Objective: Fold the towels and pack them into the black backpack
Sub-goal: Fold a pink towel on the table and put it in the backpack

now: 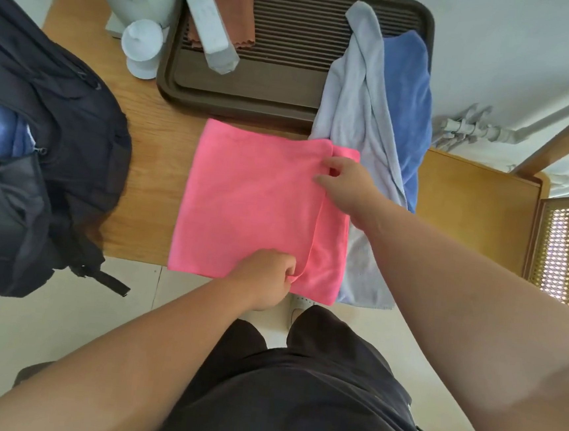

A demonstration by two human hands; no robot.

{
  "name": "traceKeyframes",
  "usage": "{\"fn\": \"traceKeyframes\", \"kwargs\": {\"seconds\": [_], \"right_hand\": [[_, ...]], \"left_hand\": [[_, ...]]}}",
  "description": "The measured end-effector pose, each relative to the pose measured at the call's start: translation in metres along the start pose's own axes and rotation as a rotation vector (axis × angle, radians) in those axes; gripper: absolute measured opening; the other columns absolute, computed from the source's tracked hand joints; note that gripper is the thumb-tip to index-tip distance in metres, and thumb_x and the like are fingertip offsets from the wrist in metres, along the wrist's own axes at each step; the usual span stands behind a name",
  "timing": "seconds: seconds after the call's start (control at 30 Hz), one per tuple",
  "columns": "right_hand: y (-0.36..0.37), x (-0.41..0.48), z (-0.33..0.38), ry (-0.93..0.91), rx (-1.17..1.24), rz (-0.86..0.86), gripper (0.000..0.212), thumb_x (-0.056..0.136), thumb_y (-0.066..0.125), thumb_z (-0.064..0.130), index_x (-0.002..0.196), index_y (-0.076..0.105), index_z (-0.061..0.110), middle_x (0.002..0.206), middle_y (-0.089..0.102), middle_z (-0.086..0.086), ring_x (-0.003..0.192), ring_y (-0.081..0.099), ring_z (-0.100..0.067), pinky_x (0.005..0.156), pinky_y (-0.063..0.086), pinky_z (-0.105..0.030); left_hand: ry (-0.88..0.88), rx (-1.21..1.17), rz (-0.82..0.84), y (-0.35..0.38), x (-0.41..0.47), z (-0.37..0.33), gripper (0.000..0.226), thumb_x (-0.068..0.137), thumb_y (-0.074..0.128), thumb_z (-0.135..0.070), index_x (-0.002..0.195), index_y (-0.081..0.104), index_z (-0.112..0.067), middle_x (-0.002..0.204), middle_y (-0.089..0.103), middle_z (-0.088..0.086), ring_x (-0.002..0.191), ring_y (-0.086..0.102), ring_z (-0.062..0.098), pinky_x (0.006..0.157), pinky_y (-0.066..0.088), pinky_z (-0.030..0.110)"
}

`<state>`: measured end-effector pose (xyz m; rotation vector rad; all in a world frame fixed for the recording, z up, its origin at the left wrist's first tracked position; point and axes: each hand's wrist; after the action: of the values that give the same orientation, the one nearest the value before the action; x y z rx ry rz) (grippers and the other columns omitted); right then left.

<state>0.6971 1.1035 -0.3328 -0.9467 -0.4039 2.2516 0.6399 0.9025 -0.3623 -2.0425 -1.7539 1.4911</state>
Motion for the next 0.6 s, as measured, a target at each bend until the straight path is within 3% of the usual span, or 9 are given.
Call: {"fn": "traceKeyframes", "kwargs": {"seconds": [0.17, 0.33, 0.43, 0.53, 0.6], "right_hand": [[-0.010, -0.001, 0.001, -0.054, 0.176, -0.113, 0.030, 0.092, 0.064, 0.018, 0.121, 0.070, 0.017, 0.115, 0.069, 0.000, 0.104, 0.066, -0.014, 0.099, 0.053, -0.034], [-0.031, -0.013, 0.004, -0.159, 0.281, -0.248, 0.021, 0.089, 0.063, 0.016, 0.103, 0.078, 0.017, 0.079, 0.073, 0.005, 0.073, 0.070, -0.004, 0.075, 0.055, -0.022], [-0.040, -0.013, -0.010, -0.125, 0.285, -0.264, 0.019, 0.089, 0.061, 0.018, 0.097, 0.078, 0.021, 0.086, 0.073, 0.008, 0.084, 0.071, -0.014, 0.082, 0.058, -0.033], [-0.043, -0.009, -0.029, -0.059, 0.170, -0.185, 0.028, 0.090, 0.062, 0.023, 0.115, 0.074, 0.018, 0.110, 0.071, 0.004, 0.105, 0.066, -0.013, 0.097, 0.053, -0.034], [-0.044, -0.008, -0.040, -0.022, 0.075, -0.086, 0.031, 0.091, 0.063, 0.022, 0.120, 0.070, 0.013, 0.108, 0.068, -0.003, 0.101, 0.064, -0.017, 0.094, 0.053, -0.036]], "left_hand": [[-0.034, -0.155, -0.013, -0.027, -0.015, -0.012, 0.025, 0.079, 0.061, -0.018, 0.062, 0.043, -0.016, 0.062, 0.043, -0.006, 0.058, 0.036, 0.014, 0.057, 0.032, 0.032], [-0.018, -0.295, -0.075, -0.052, -0.035, -0.037, 0.023, 0.070, 0.060, -0.012, 0.060, 0.040, -0.007, 0.056, 0.036, -0.004, 0.055, 0.029, 0.012, 0.055, 0.028, 0.032], [0.013, -0.291, -0.067, -0.045, -0.031, -0.057, 0.023, 0.072, 0.061, -0.011, 0.061, 0.041, -0.006, 0.057, 0.036, -0.003, 0.055, 0.030, 0.011, 0.054, 0.028, 0.030], [0.027, -0.206, -0.034, -0.021, -0.012, -0.068, 0.019, 0.075, 0.062, -0.014, 0.065, 0.046, -0.008, 0.060, 0.043, -0.002, 0.058, 0.034, 0.014, 0.055, 0.033, 0.033], [0.031, -0.151, 0.006, -0.005, 0.002, -0.070, 0.019, 0.077, 0.061, -0.014, 0.066, 0.047, -0.013, 0.064, 0.048, -0.003, 0.060, 0.039, 0.016, 0.058, 0.036, 0.035]]}}
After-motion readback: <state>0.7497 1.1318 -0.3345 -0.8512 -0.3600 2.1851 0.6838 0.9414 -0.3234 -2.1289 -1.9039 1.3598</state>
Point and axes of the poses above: each hand's wrist, its own x-axis towards the middle knuckle, its own y-axis out of the palm, z = x × y
